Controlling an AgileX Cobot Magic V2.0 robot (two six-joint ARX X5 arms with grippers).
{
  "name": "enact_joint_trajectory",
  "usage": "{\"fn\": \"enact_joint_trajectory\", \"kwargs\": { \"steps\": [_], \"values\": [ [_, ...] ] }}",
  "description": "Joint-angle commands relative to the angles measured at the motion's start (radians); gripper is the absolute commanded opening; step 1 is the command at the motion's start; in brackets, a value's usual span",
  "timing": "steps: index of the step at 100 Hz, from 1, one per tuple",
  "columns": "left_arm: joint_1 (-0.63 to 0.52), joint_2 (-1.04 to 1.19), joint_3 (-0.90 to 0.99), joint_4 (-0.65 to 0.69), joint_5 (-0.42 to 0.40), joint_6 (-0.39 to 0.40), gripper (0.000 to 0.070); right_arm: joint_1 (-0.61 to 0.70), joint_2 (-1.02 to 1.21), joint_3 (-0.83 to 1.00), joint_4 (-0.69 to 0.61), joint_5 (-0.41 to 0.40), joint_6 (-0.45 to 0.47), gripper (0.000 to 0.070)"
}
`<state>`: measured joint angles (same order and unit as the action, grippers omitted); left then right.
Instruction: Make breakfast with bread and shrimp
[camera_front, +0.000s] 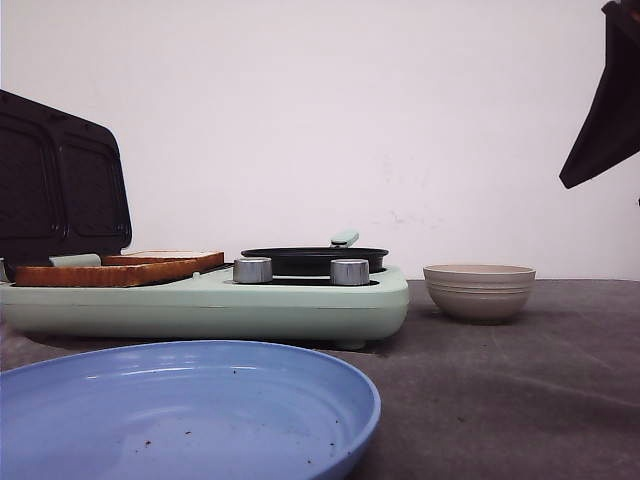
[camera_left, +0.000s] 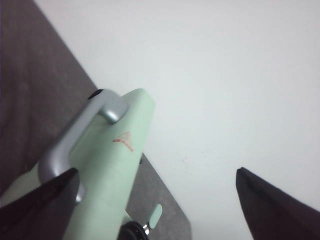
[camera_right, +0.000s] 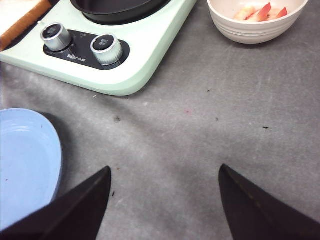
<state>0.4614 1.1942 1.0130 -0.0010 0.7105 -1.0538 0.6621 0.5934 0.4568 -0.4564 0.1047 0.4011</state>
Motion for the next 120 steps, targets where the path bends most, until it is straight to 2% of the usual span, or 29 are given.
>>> {"fn": "enact_joint_trajectory", "kwargs": {
  "steps": [1, 17, 80, 101, 120],
  "values": [
    [0.005, 0.032, 0.013, 0.014, 0.012, -0.04, 0.0556, 0.01, 0.004, 0.002, 0.007, 0.001, 0.011, 0.0414],
    [0.005, 0.094, 0.013, 0.017, 0.042, -0.039, 0.0555, 0.01, 0.004, 0.002, 0.008, 0.001, 0.015, 0.0414],
    [-0.032, 0.241, 0.013, 0.108, 0.044, -0.035, 0.0547, 0.01, 0.005, 0.002, 0.014, 0.001, 0.038, 0.0414],
    [-0.048, 0.245, 0.013, 0.135, 0.031, -0.036, 0.0418, 0.01, 0.005, 0.002, 0.013, 0.001, 0.044, 0.0414],
    [-0.059, 0.249, 0.013, 0.13, 0.031, -0.035, 0.0379, 0.01, 0.005, 0.002, 0.013, 0.001, 0.045, 0.0414]
  ]
}}
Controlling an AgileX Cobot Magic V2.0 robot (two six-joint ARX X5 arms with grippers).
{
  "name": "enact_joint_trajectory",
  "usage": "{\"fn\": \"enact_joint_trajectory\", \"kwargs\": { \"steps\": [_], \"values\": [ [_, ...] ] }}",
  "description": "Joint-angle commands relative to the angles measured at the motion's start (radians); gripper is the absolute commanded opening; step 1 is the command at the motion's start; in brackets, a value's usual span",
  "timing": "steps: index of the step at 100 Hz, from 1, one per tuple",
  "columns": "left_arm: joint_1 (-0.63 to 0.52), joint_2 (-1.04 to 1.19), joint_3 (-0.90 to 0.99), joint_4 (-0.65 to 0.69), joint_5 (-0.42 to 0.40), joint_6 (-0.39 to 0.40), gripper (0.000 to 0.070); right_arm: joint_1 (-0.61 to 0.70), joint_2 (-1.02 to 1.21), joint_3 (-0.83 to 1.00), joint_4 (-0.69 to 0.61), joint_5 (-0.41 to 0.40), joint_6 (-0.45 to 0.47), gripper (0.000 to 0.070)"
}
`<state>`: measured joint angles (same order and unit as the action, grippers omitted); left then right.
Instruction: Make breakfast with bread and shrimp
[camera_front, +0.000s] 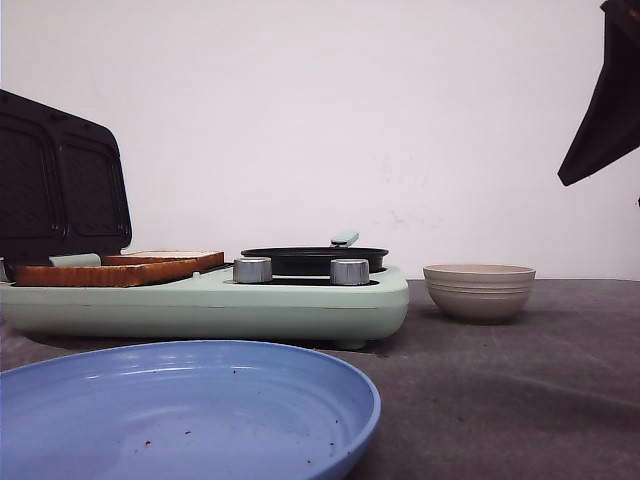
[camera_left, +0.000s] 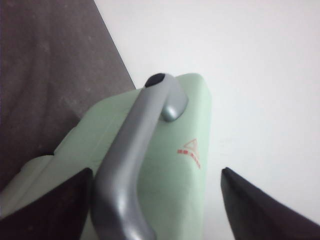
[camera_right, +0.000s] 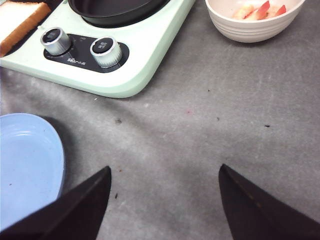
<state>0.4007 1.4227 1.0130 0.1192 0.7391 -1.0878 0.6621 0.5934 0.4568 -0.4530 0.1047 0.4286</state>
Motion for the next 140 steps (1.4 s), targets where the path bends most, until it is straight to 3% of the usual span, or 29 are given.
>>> {"fn": "enact_joint_trajectory", "kwargs": {
  "steps": [1, 41, 58, 80, 112, 140],
  "values": [
    [0.001, 0.021, 0.013, 0.009, 0.002, -0.001, 0.0376, 0.01, 0.005, 0.002, 0.01, 0.001, 0.017, 0.0414],
    [-0.026, 0.029, 0.013, 0.0, 0.002, 0.014, 0.0029, 0.01, 0.005, 0.002, 0.01, 0.0, 0.017, 0.0414],
    [-0.041, 0.029, 0.013, -0.017, 0.001, 0.042, 0.0022, 0.01, 0.005, 0.002, 0.009, 0.001, 0.017, 0.0414],
    [-0.085, 0.029, 0.013, -0.125, -0.017, 0.17, 0.0015, 0.01, 0.005, 0.002, 0.009, 0.001, 0.017, 0.0414],
    [-0.225, 0.029, 0.013, -0.287, -0.145, 0.371, 0.0015, 0.01, 0.005, 0.002, 0.01, 0.0, 0.017, 0.0414],
    [-0.358, 0.029, 0.013, -0.341, -0.275, 0.457, 0.0015, 0.01, 0.005, 0.002, 0.004, 0.0, 0.017, 0.0414]
  ]
}}
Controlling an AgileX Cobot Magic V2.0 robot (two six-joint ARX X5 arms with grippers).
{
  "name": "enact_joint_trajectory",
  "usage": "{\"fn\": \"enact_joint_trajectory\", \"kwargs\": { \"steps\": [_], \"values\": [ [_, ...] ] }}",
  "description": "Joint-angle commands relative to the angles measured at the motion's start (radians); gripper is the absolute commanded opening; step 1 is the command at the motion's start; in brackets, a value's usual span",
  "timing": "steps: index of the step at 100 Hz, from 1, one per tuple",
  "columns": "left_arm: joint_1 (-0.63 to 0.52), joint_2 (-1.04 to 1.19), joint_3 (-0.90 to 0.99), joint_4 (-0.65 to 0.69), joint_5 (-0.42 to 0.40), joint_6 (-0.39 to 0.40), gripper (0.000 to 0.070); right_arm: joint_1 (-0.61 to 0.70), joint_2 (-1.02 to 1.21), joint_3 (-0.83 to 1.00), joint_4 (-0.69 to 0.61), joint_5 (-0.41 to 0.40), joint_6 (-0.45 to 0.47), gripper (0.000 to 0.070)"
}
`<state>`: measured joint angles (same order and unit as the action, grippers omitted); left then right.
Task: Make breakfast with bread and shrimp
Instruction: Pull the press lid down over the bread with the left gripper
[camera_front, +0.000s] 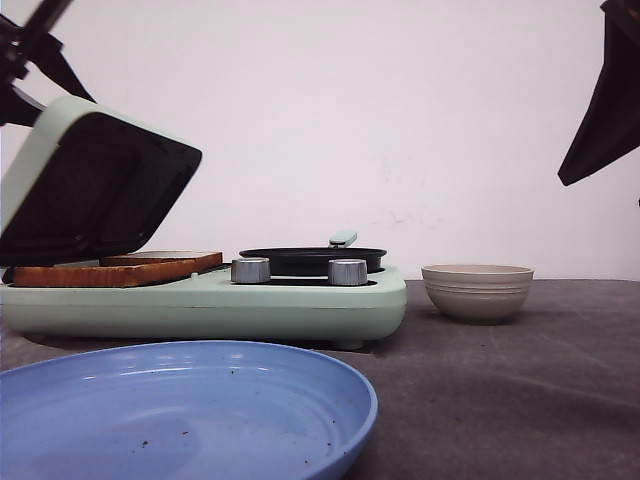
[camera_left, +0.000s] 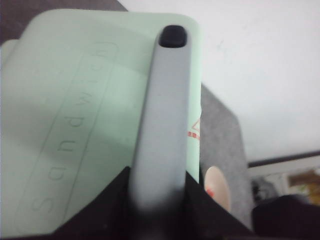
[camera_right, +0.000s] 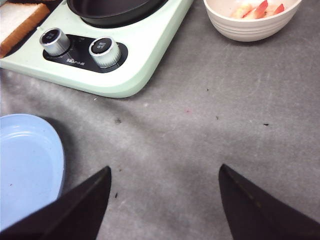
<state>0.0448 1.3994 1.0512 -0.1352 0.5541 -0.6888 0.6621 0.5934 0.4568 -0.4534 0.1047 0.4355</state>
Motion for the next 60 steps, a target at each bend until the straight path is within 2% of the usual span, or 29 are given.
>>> {"fn": "enact_joint_trajectory", "kwargs": {
  "steps": [1, 24, 34, 35, 50, 56, 60],
  "values": [
    [-0.004, 0.052, -0.025, -0.087, -0.092, 0.058, 0.0015, 0.01, 0.005, 0.002, 0.004, 0.0, 0.01, 0.0414],
    [-0.108, 0.054, -0.025, -0.113, -0.2, 0.103, 0.0015, 0.01, 0.005, 0.002, 0.002, 0.0, 0.01, 0.0414],
    [-0.146, 0.064, -0.025, -0.117, -0.22, 0.114, 0.0015, 0.01, 0.005, 0.002, 0.002, 0.0, 0.01, 0.0414],
    [-0.267, 0.198, -0.025, -0.136, -0.244, 0.133, 0.0015, 0.01, 0.005, 0.002, -0.044, 0.0, 0.01, 0.0414],
    [-0.282, 0.21, -0.025, -0.129, -0.247, 0.139, 0.002, 0.01, 0.005, 0.002, -0.051, 0.0, 0.01, 0.0414],
    [-0.282, 0.209, -0.025, -0.127, -0.24, 0.145, 0.0046, 0.01, 0.005, 0.002, -0.051, 0.0, 0.01, 0.0414],
    [-0.282, 0.209, -0.025, -0.128, -0.225, 0.15, 0.0091, 0.01, 0.005, 0.002, -0.051, 0.0, 0.01, 0.0414]
  ]
}}
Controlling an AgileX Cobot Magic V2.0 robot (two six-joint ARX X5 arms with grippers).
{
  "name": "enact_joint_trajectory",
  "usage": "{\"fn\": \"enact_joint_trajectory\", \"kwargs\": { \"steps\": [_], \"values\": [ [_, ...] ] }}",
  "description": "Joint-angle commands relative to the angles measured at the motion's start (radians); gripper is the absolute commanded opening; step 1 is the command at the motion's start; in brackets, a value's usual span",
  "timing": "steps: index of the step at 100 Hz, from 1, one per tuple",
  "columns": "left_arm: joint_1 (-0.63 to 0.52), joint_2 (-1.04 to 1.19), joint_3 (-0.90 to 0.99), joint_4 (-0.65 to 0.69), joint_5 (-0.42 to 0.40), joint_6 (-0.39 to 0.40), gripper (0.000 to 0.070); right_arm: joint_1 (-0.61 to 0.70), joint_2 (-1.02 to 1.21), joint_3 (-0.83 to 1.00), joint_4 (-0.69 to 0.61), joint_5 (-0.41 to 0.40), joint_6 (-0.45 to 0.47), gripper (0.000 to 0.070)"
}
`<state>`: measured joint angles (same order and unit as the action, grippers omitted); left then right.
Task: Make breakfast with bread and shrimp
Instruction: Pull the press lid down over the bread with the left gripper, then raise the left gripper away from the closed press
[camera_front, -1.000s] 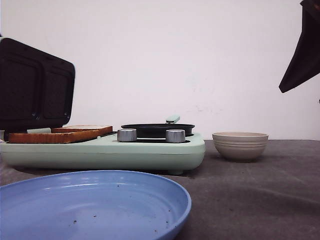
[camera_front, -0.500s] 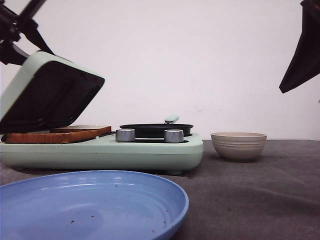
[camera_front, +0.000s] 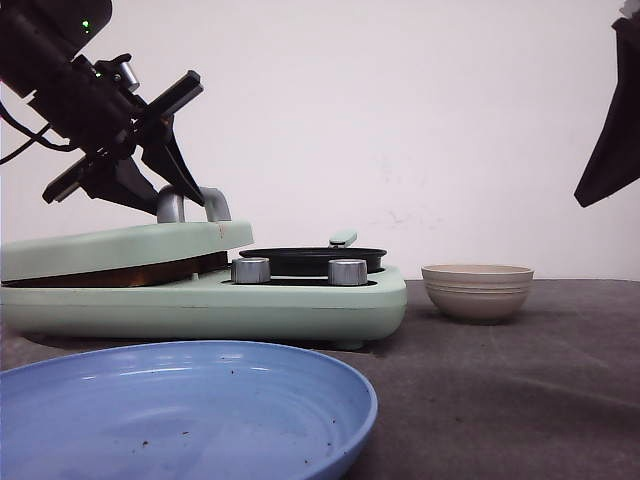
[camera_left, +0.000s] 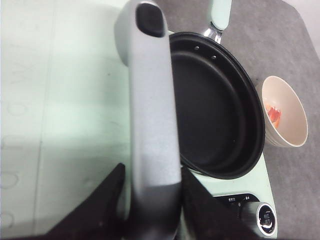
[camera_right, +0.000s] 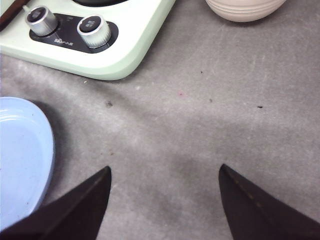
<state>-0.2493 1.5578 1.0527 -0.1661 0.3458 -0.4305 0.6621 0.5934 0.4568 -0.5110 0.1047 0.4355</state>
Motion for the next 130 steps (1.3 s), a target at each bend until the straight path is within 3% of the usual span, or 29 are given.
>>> {"fn": "enact_joint_trajectory", "kwargs": {
  "steps": [1, 16, 58, 86, 99, 130],
  "values": [
    [0.013, 0.051, -0.027, -0.097, -0.011, -0.108, 0.0107, 0.01, 0.005, 0.002, 0.007, 0.0, 0.01, 0.0414],
    [0.028, 0.051, -0.027, -0.098, 0.058, -0.107, 0.0323, 0.01, 0.005, 0.002, 0.007, 0.0, 0.01, 0.0414],
    [0.106, 0.047, -0.025, -0.097, 0.344, -0.104, 0.0324, 0.01, 0.005, 0.002, 0.007, 0.0, 0.01, 0.0414],
    [0.151, -0.051, -0.025, -0.069, 0.34, -0.08, 0.0323, 0.01, 0.005, 0.002, -0.003, 0.0, 0.009, 0.0414],
    [0.167, -0.136, -0.025, -0.042, 0.302, -0.064, 0.0319, 0.01, 0.005, 0.002, -0.008, 0.0, 0.009, 0.0414],
    [0.178, -0.395, -0.025, -0.018, 0.068, 0.093, 0.0312, 0.01, 0.005, 0.002, -0.007, 0.0, 0.009, 0.0414]
  ]
}}
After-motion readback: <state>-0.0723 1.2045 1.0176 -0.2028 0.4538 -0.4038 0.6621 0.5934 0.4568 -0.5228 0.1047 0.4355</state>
